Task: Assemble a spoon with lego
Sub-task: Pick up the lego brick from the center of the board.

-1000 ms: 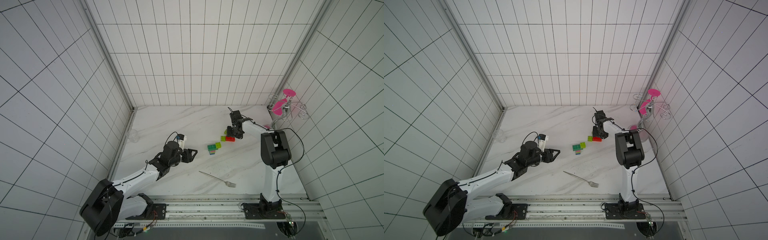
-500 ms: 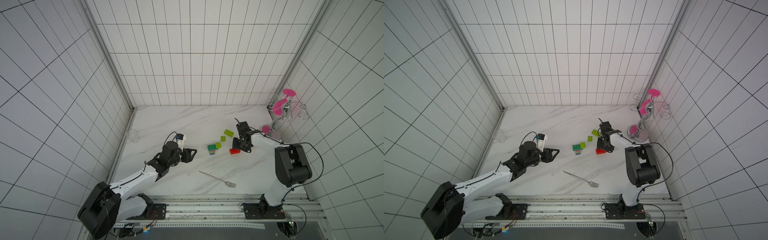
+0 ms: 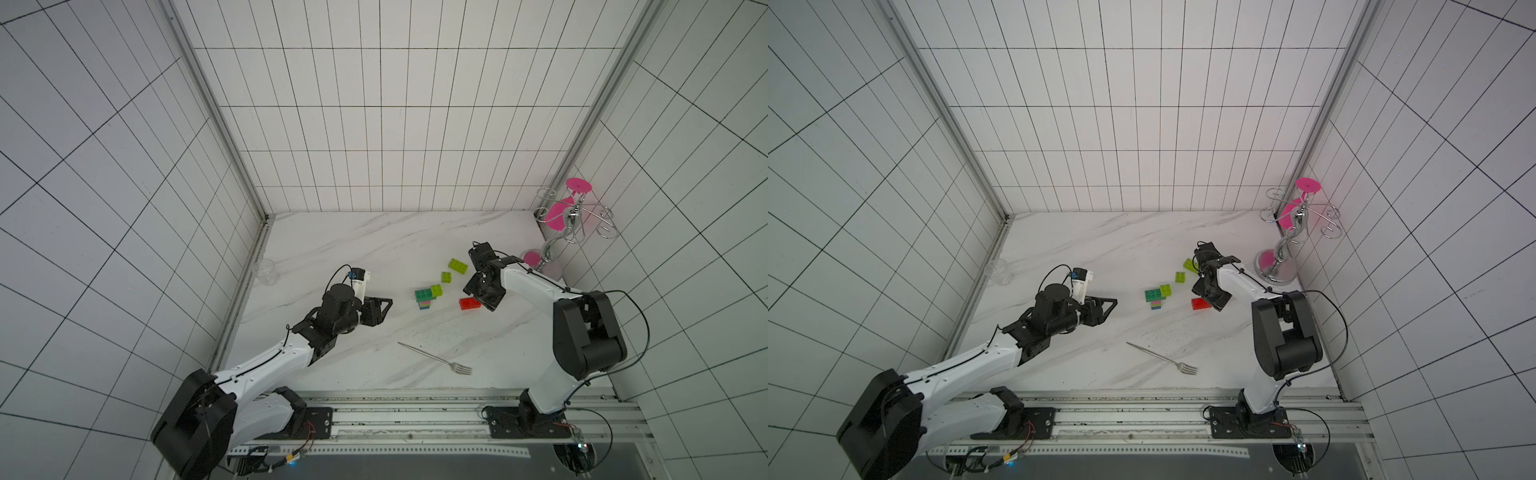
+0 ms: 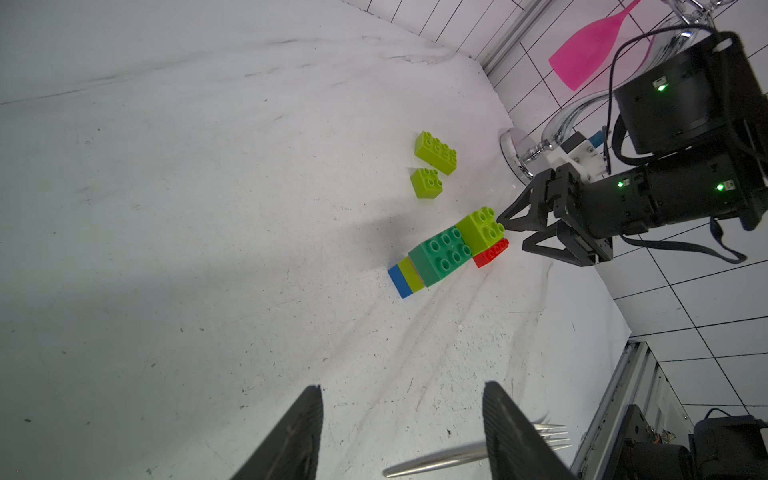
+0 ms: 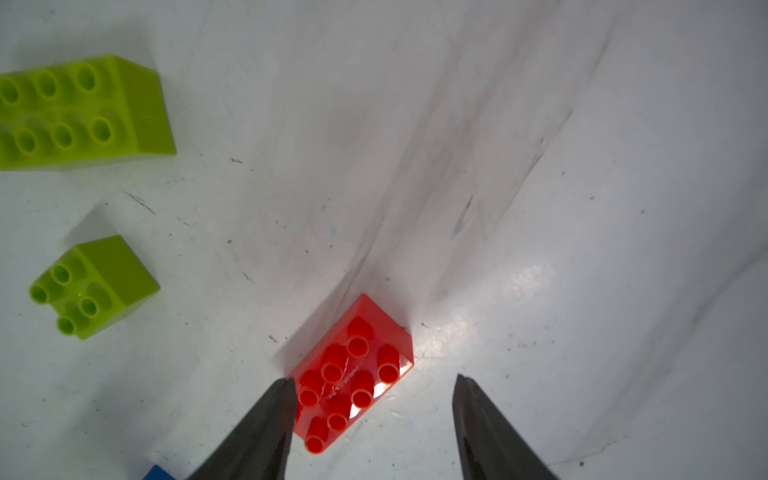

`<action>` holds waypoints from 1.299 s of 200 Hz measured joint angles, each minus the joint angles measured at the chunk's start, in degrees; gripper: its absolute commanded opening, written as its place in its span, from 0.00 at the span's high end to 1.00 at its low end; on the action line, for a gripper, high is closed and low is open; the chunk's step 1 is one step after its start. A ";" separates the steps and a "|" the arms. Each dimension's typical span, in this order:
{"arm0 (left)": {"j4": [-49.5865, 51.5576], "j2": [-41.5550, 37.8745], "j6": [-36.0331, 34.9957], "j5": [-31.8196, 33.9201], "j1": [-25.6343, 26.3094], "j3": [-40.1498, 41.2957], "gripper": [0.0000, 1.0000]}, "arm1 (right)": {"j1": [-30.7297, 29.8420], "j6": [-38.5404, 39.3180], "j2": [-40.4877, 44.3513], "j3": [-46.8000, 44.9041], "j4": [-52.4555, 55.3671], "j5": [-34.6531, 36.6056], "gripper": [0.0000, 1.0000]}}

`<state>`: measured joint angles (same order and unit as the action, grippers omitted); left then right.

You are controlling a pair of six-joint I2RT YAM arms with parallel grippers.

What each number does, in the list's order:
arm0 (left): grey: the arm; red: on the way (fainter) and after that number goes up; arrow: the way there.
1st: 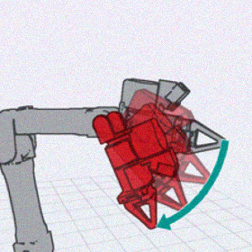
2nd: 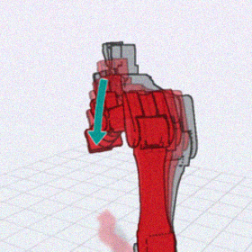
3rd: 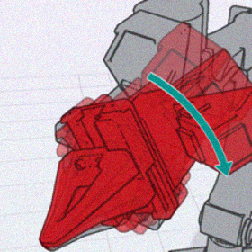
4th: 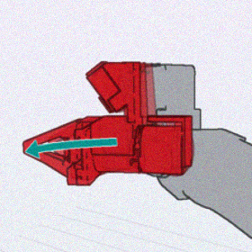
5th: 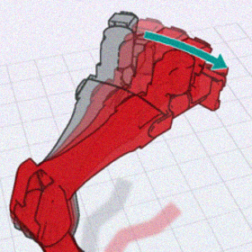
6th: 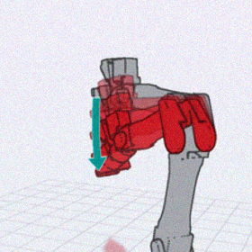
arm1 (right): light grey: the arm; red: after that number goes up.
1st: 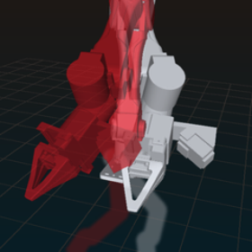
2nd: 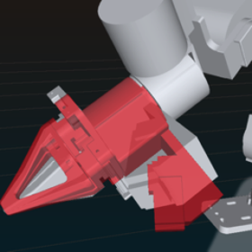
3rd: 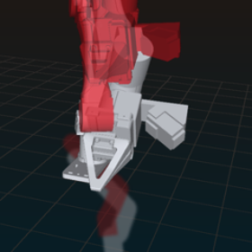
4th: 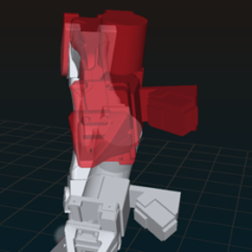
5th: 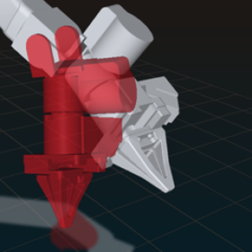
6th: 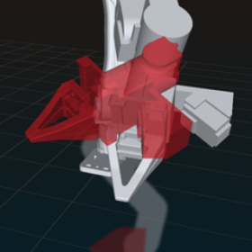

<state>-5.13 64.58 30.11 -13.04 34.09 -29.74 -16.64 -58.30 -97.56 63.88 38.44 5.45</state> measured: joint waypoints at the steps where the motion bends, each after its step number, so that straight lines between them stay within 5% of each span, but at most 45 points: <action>1: 0.02 -0.02 0.00 0.02 0.00 0.00 0.40 | -0.07 -0.42 -0.13 0.00 0.02 -0.04 0.36; 112: 0.70 -2.67 -0.17 0.61 0.00 0.72 0.40 | -2.54 -14.34 -7.93 3.91 1.07 -1.55 0.49; 158: 1.14 -2.69 -0.61 0.63 0.00 0.72 0.40 | -2.34 -12.87 -7.89 3.89 0.74 -2.12 0.82; 184: 1.01 -2.60 -1.75 0.26 0.00 0.72 0.40 | -1.60 -6.51 -5.77 3.89 0.72 -1.51 0.89; 214: -1.62 -0.04 -6.69 -2.60 0.02 0.87 0.39 | -1.11 9.57 2.38 4.46 0.74 1.57 0.89; 260: -27.28 12.33 -22.60 -8.09 2.67 11.30 0.26 | -1.49 35.56 13.42 11.08 -1.49 -3.06 0.88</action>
<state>-32.40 76.90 7.51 -21.12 36.75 -18.44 -18.13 -22.74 -84.14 74.96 36.95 2.39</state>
